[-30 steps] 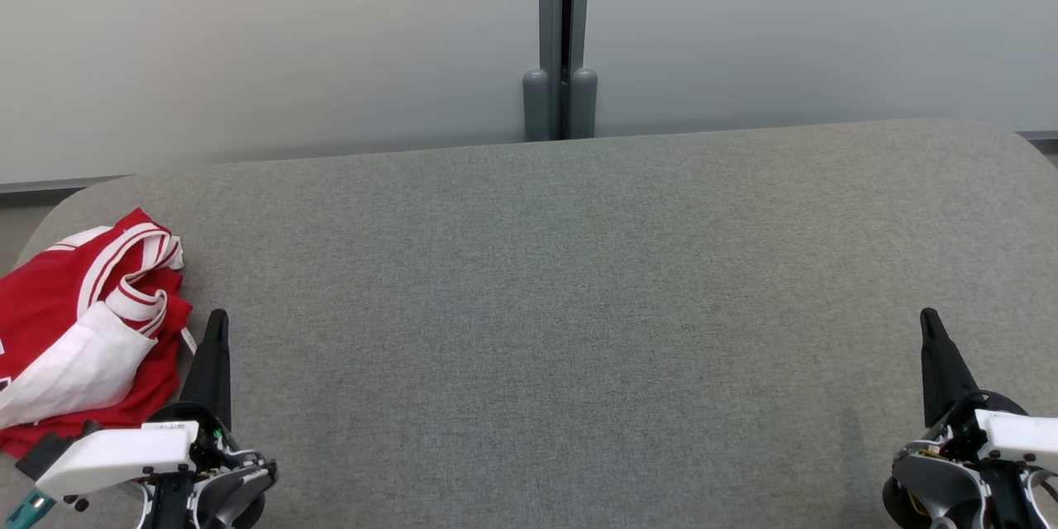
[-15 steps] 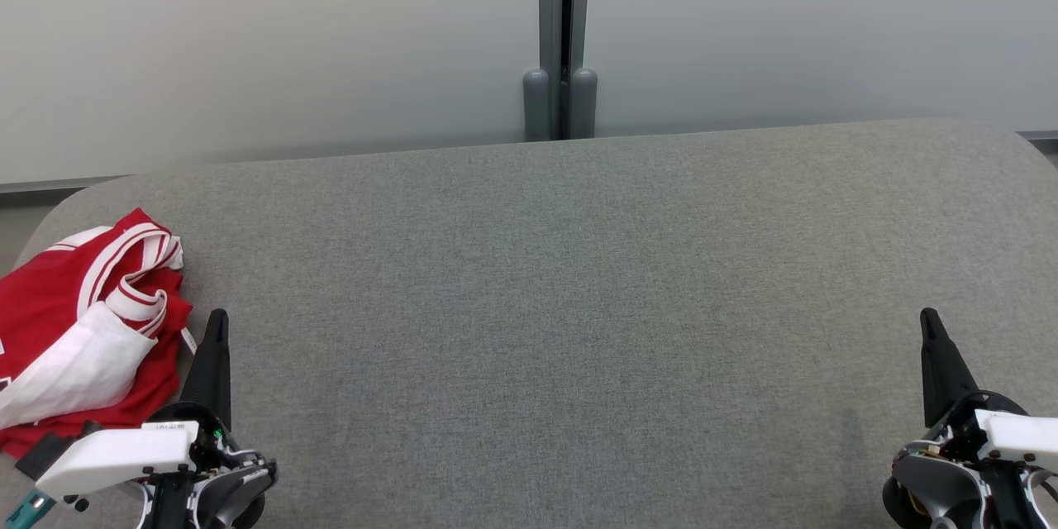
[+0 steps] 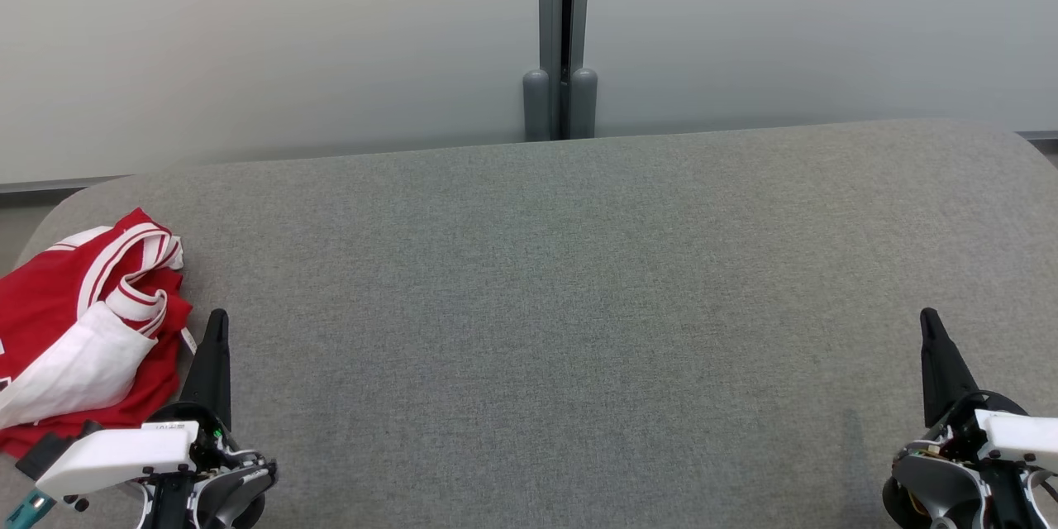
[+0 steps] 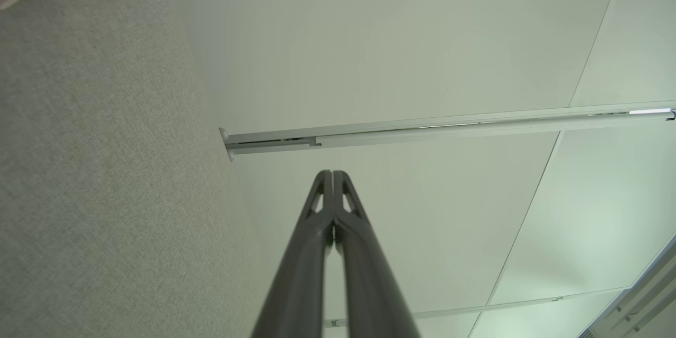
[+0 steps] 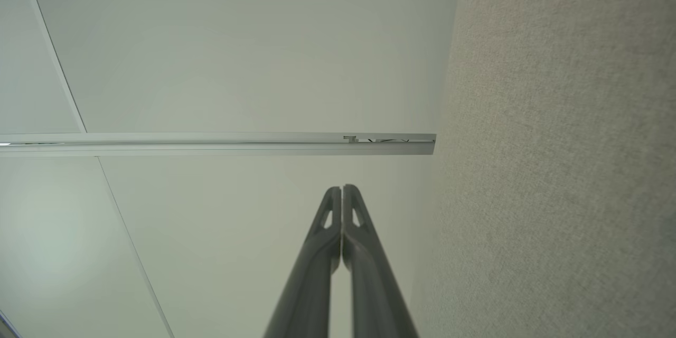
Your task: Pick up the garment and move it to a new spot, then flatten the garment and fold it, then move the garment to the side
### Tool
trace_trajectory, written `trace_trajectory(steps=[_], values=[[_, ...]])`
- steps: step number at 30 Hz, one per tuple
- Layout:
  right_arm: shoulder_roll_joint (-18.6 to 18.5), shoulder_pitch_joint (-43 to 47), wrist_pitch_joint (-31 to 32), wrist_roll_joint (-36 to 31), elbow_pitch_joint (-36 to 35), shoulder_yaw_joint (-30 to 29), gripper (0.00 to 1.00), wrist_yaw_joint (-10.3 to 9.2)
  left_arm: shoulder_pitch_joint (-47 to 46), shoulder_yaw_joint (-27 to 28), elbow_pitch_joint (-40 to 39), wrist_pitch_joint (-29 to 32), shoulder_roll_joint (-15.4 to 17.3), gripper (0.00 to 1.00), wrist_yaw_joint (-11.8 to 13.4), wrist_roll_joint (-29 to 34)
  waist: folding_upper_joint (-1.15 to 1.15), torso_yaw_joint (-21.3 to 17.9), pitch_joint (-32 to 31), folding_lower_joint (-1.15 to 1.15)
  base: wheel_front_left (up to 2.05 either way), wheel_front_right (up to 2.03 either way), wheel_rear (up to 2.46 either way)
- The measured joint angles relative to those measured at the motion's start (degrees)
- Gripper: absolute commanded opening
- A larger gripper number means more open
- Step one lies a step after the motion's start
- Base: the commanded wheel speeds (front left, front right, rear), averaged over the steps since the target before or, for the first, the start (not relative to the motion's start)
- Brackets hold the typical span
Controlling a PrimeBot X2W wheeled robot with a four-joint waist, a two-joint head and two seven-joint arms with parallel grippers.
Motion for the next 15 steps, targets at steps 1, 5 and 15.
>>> trace_trajectory(steps=[1, 5, 15], values=[[0.0, 0.0, 0.0, 0.0, 0.0, 0.0, 0.0, 0.0, 0.0, 0.0, 0.0, 0.0, 0.0, 0.0, 0.0, 0.0, 0.0, 0.0, 0.0, 0.0, 0.0, 0.0, 0.0], [0.0, 0.0, 0.0, 0.0, 0.0, 0.0, 0.0, 0.0, 0.0, 0.0, 0.0, 0.0, 0.0, 0.0, 0.0, 0.0, 0.0, 0.0, 0.0, 0.0, 0.0, 0.0, 0.0], [0.01, 0.0, 0.0, 0.0, 0.0, 0.0, 1.0, 0.0, 0.0, 0.0, 0.0, 0.0, 0.0, 1.0, 0.0, 0.0, 0.0, 0.0, 0.0, 0.0, 0.0, 0.0, 0.0]])
